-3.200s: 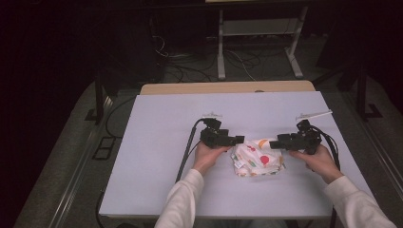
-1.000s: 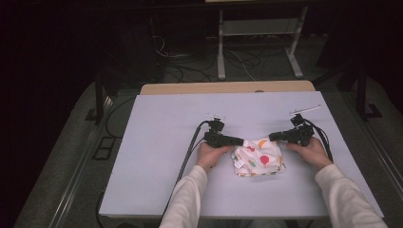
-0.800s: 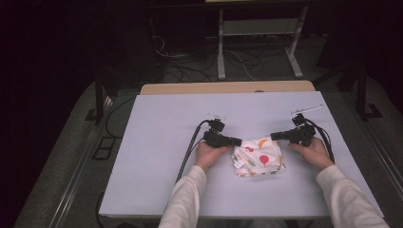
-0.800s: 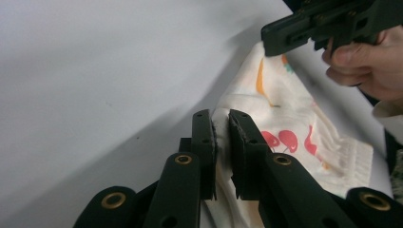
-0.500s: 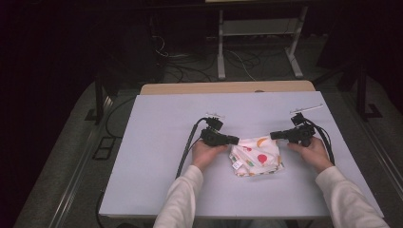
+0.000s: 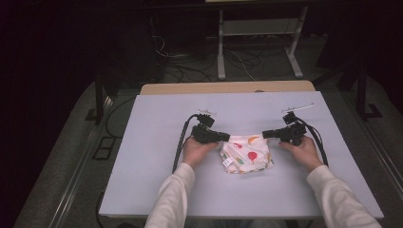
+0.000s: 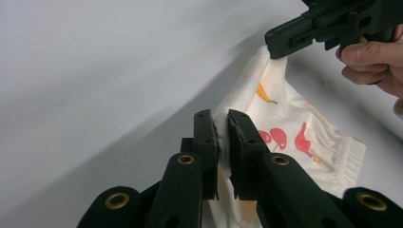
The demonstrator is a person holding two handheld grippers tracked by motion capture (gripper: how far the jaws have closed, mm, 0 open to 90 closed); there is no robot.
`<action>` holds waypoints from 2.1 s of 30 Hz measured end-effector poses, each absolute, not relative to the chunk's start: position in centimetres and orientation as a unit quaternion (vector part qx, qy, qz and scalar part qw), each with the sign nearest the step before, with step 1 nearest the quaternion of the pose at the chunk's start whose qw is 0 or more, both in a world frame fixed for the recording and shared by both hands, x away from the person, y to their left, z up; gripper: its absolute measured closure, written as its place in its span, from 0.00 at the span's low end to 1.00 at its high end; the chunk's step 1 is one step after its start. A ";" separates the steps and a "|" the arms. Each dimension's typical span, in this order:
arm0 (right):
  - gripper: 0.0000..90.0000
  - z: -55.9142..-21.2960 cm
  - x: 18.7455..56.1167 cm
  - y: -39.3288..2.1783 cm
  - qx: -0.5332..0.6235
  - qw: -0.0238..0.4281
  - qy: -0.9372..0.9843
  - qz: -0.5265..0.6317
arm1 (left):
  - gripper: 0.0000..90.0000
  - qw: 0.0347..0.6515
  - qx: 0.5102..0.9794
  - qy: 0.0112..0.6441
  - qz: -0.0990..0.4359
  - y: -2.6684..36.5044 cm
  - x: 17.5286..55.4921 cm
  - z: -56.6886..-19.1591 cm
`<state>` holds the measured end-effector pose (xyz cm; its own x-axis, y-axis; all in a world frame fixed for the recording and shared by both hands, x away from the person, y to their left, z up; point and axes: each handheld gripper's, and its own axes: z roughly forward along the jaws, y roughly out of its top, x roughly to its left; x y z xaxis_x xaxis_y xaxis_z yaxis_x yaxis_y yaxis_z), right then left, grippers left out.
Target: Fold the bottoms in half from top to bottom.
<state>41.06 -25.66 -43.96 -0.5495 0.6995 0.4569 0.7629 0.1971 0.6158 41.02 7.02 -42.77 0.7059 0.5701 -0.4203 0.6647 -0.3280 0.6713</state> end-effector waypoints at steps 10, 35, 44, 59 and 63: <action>0.97 -43.6 41.5 -24.1 -0.478 0.023 -0.769 -0.425 | 0.91 0.444 0.809 0.383 -0.030 8.3 41.5 -42.8; 0.97 -43.0 43.1 -21.6 -0.492 -0.006 -0.751 -0.440 | 0.91 0.452 0.798 0.399 0.009 10.2 44.4 -42.8; 0.97 -42.8 44.0 -21.1 -0.504 -0.027 -0.741 -0.443 | 0.91 0.458 0.788 0.411 0.021 10.3 45.4 -43.3; 0.96 -43.9 45.5 -20.6 -0.515 -0.030 -0.729 -0.451 | 0.89 0.463 0.769 0.440 0.006 10.5 46.8 -44.6; 0.88 -44.0 45.5 -20.6 -0.507 -0.043 -0.734 -0.449 | 0.72 0.461 0.770 0.441 0.022 10.4 46.6 -44.3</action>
